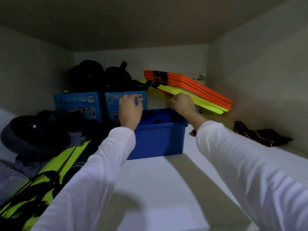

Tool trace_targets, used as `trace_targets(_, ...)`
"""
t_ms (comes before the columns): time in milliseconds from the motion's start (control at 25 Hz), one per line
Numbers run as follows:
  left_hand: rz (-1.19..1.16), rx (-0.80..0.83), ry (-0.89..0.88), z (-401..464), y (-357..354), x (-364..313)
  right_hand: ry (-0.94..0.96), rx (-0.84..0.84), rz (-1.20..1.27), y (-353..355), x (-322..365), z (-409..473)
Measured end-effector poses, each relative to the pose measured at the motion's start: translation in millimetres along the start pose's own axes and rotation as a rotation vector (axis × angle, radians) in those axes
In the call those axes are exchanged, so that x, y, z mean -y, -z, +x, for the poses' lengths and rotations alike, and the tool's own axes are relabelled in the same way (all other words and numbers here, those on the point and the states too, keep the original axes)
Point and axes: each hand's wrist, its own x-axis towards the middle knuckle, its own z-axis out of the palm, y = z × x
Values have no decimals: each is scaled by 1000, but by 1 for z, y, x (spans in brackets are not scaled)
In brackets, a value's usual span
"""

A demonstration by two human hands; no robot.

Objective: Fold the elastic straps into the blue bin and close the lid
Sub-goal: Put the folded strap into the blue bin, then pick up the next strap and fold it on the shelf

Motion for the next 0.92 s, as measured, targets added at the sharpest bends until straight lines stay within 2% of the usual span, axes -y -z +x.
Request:
trace_targets(120,-185,202,-262,-26,-30,-56,-136,-123,-30,47,-57,-11)
trace_targets(240,-273,505,-335,-58,-76,-93,-274,-114,-195,69,-124,-28)
trace_targets(360,-179,882,-323,-91,-124,-107,-370,92,-361,74,-172,-52)
trace_targets(440,-57,1029,-259,-106,-147,-103,-344,214,-399,66,-185,-65)
trace_targets(600,241,1118,-183,-117,-168,-87,-263,328,-395,56,-192,-77)
trace_targets(760,291,1114,-219,-119,-170,-83,-221,324,-498,50,-196,-80)
trace_targets(920,339,1098,-253,-121,-174,-80,-261,320,-573,46,-193,-79)
